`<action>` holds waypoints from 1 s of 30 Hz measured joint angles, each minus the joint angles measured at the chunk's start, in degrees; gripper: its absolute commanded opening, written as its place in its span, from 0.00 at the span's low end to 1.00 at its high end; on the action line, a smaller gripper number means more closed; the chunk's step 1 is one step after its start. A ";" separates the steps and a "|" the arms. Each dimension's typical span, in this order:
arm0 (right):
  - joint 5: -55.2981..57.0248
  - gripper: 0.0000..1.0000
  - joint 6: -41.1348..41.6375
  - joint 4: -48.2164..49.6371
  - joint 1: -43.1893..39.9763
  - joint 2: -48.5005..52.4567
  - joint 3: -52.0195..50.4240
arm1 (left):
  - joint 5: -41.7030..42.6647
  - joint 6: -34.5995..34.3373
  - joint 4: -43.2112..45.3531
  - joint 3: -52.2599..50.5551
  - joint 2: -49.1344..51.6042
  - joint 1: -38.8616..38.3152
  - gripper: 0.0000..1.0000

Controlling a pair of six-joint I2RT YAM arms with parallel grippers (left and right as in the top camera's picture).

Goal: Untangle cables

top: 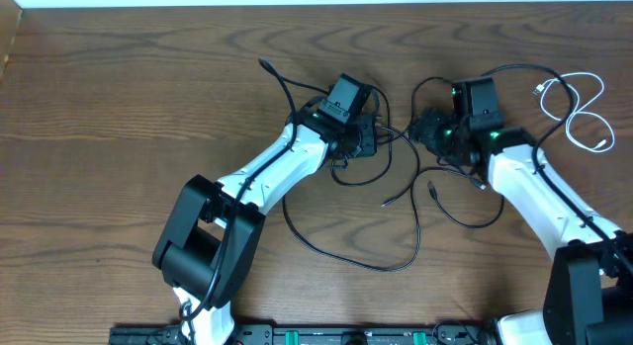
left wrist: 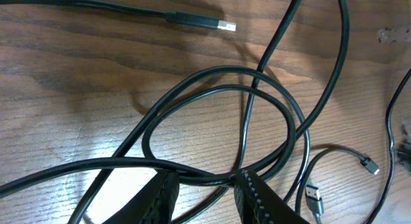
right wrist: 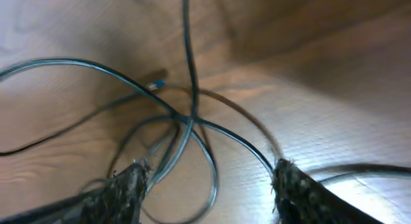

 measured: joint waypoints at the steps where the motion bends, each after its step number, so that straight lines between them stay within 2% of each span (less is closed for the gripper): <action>1: -0.57 0.58 0.37 1.36 0.00 0.00 -0.66 | 0.00 0.02 0.22 0.00 0.00 0.00 0.34; 10: -2.29 0.54 2.67 13.18 0.00 0.00 -6.16 | -0.04 -0.31 2.75 -0.02 1.11 0.00 0.34; 13: -2.36 0.32 3.13 14.93 0.00 0.04 -6.97 | -0.04 -0.44 2.75 -0.02 1.84 0.00 0.34; 14: -2.40 0.29 3.48 15.30 0.00 0.15 -7.04 | -0.04 -0.46 2.75 -0.02 1.99 0.00 0.34; 16: -2.51 0.29 4.55 16.55 0.00 1.01 -7.08 | -0.04 -0.46 2.75 -0.02 2.12 0.00 0.34; 20: -4.11 0.40 6.23 21.09 0.00 6.16 -7.13 | -0.04 -0.44 2.75 -0.02 2.12 0.00 0.35; 23: -5.84 0.40 6.64 24.72 0.00 10.19 -7.15 | -0.04 -0.44 2.75 -0.02 2.12 0.00 0.35; 30: -7.74 0.15 6.82 26.75 0.00 13.64 -7.41 | -0.04 -0.46 2.16 -0.02 2.12 0.00 0.34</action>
